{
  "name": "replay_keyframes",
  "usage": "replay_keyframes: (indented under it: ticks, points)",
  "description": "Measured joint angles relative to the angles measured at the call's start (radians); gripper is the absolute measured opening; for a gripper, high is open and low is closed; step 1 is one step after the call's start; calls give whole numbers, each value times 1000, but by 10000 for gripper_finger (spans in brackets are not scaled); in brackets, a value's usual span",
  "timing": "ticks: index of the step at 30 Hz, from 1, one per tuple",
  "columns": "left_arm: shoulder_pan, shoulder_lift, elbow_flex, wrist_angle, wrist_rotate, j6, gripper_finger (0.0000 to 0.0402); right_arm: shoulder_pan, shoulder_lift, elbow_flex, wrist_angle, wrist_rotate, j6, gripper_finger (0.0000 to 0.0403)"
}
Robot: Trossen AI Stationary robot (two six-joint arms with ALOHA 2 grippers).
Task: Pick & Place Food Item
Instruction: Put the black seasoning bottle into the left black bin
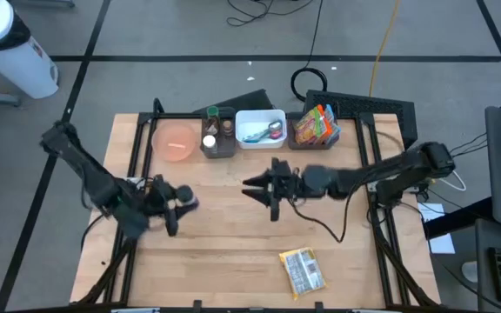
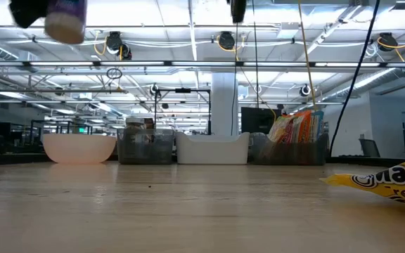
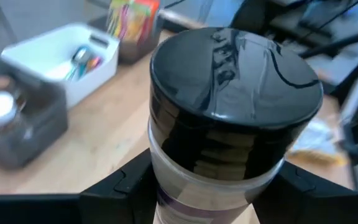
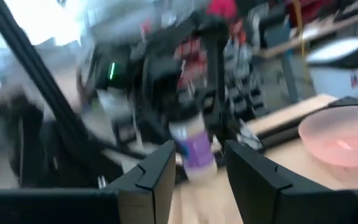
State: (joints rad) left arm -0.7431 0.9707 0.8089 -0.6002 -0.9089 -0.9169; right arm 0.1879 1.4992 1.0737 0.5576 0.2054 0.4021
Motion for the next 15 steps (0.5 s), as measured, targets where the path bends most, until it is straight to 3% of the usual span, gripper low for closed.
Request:
replay_keyframes:
  ticks: [3,6,15]
  points:
    - [79,-86,0,126,89,189,211,-35,-25,209,-387,-75,-56,130]
    - [172,-127,0,271,196,342,211,-54,-24,365,-637,-123,-102,130]
    - [436,-64,0,640,435,469,211,-110,-24,405,-689,-241,-156,130]
